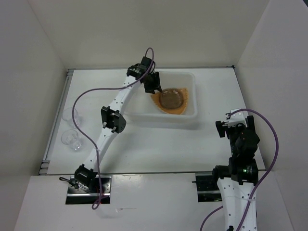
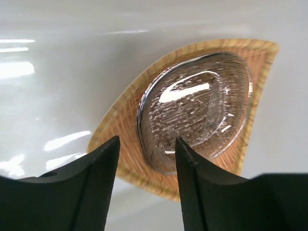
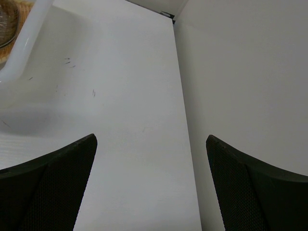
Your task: Place the mixed dishes into the plastic bin
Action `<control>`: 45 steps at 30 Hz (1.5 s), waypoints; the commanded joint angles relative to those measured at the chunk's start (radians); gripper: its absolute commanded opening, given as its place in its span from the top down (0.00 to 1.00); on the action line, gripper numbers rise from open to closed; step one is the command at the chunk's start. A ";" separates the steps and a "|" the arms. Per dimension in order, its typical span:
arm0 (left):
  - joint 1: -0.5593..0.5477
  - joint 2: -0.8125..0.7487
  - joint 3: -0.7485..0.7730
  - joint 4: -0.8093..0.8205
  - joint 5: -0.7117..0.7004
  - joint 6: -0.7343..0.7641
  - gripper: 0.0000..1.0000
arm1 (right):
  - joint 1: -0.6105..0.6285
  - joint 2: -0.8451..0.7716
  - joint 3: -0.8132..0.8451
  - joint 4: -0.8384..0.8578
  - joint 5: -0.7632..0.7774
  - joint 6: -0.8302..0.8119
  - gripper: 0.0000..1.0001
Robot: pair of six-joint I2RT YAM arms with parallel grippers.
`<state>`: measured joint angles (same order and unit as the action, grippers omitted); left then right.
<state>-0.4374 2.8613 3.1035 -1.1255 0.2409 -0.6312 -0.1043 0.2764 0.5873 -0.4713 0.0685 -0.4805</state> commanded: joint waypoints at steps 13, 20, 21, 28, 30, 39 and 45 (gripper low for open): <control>0.166 -0.835 -0.614 -0.174 -0.771 -0.025 0.10 | 0.038 0.030 -0.004 0.042 -0.016 0.006 0.02; 0.436 -1.293 -1.458 0.211 -0.631 -0.029 0.01 | 0.069 0.049 -0.004 0.042 -0.016 0.006 0.02; 0.468 -1.313 -1.500 0.252 -0.609 -0.001 0.01 | 0.069 0.049 -0.004 0.042 -0.007 0.006 0.02; 0.612 -1.271 -1.675 0.331 -0.565 0.129 0.01 | 0.087 0.058 -0.004 0.042 -0.007 0.006 0.02; 0.631 -1.240 -1.704 0.381 -0.543 0.139 0.01 | 0.087 0.058 -0.004 0.042 -0.007 0.006 0.02; 0.641 -1.182 -1.721 0.481 -0.465 0.194 0.01 | 0.087 0.058 -0.004 0.042 0.014 0.006 0.02; 0.641 -1.137 -1.698 0.503 -0.425 0.212 0.01 | 0.087 0.058 -0.004 0.051 0.024 0.006 0.02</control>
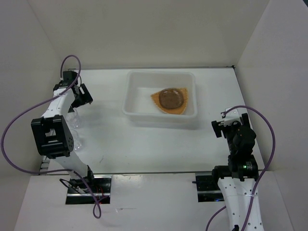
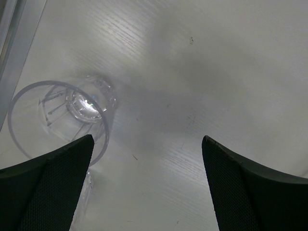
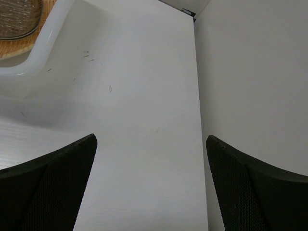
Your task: Place the mixed dishes into the plastic bin
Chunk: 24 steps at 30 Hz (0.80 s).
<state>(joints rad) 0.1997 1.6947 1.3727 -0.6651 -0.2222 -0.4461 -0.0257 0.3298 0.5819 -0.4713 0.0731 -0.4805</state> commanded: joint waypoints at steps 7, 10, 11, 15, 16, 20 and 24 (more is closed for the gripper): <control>0.015 0.114 0.040 0.042 0.024 0.027 0.01 | 0.009 0.014 0.001 0.051 0.019 0.006 0.02; 0.015 0.123 0.011 0.053 0.024 0.027 0.01 | 0.009 0.014 0.001 0.051 0.019 0.006 0.02; 0.015 0.123 -0.003 0.053 0.024 0.027 0.01 | 0.009 0.014 0.001 0.051 0.019 0.006 0.02; 0.024 0.143 -0.012 0.062 0.035 0.036 0.05 | 0.009 0.014 0.001 0.051 0.028 0.006 0.02; 0.024 0.143 -0.012 0.062 0.035 0.037 0.06 | 0.009 0.014 0.001 0.051 0.028 0.006 0.02; 0.033 0.152 -0.012 0.071 0.055 0.046 0.19 | 0.009 0.023 0.001 0.051 0.028 0.006 0.02; 0.033 0.126 -0.001 0.071 0.064 0.046 0.79 | 0.009 0.023 0.001 0.051 0.028 0.006 0.02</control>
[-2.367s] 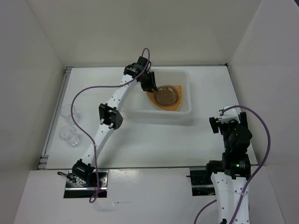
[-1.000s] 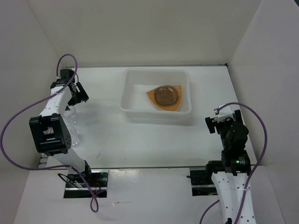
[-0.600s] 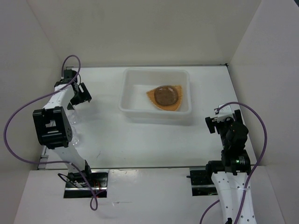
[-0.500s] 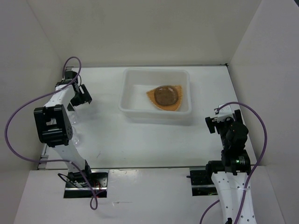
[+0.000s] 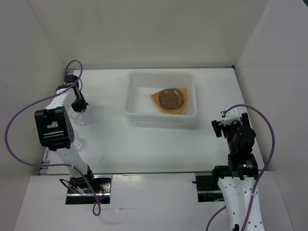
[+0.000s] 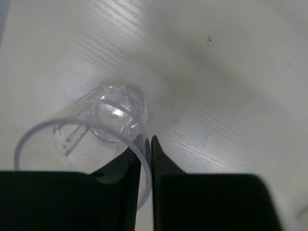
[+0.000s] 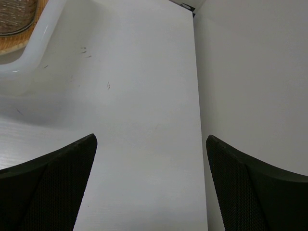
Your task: Place the mixed dishes into the plastic bin
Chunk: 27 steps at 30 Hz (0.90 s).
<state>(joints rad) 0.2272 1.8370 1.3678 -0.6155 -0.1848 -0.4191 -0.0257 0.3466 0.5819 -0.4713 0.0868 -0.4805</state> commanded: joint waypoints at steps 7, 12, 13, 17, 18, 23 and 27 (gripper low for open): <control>0.017 -0.245 0.066 0.092 0.118 -0.018 1.00 | 0.009 0.006 0.001 0.051 0.014 0.006 0.02; 0.032 -0.225 0.183 0.228 0.622 -0.144 1.00 | 0.018 -0.003 0.001 0.051 0.005 0.006 0.02; 0.023 -0.216 0.183 0.338 0.696 -0.218 1.00 | 0.018 -0.003 0.001 0.051 0.005 0.006 0.02; -0.123 -0.087 0.383 0.324 0.778 -0.180 1.00 | 0.018 -0.014 0.001 0.051 0.005 0.006 0.02; -0.158 -0.049 0.458 0.277 0.765 -0.141 1.00 | 0.018 -0.014 0.001 0.051 0.005 0.006 0.02; -0.376 0.183 0.816 -0.061 0.530 0.025 1.00 | 0.027 -0.034 -0.008 0.060 0.014 0.016 0.02; -0.498 0.289 0.928 -0.171 0.328 0.051 1.00 | 0.027 -0.043 -0.008 0.060 0.024 0.016 0.02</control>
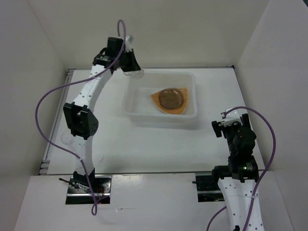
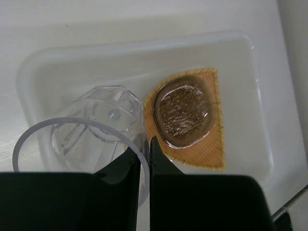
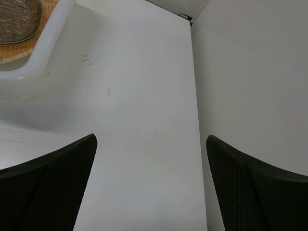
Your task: Place the mixed dishes into the plastic bin
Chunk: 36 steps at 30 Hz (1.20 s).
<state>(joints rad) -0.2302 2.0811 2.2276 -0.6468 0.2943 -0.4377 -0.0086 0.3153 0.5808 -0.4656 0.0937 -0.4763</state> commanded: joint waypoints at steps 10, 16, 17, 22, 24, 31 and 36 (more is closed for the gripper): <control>-0.109 0.209 0.178 -0.166 -0.300 0.024 1.00 | 0.019 -0.030 -0.007 0.064 0.046 0.011 0.02; -0.109 0.269 0.225 -0.157 -0.242 -0.012 1.00 | 0.019 -0.030 -0.007 0.073 0.055 0.011 0.02; -0.109 0.269 0.225 -0.148 -0.232 -0.012 1.00 | 0.019 -0.030 -0.007 0.073 0.055 0.011 0.02; -0.118 0.319 0.280 -0.148 -0.210 -0.050 1.00 | 0.019 -0.030 -0.007 0.073 0.066 0.011 0.02; -0.118 0.353 0.338 -0.148 -0.210 -0.082 1.00 | 0.019 -0.030 -0.007 0.073 0.066 0.011 0.02; -0.155 0.650 0.884 -0.410 -0.221 -0.142 1.00 | 0.019 -0.030 -0.007 0.073 0.066 0.011 0.02; -0.155 0.631 0.851 -0.462 -0.270 -0.150 1.00 | 0.019 -0.030 -0.007 0.073 0.066 0.021 0.02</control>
<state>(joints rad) -0.3855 2.7060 3.0226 -1.0416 0.0563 -0.5648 0.0025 0.2955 0.5793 -0.4561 0.1444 -0.4686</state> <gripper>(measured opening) 0.091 0.983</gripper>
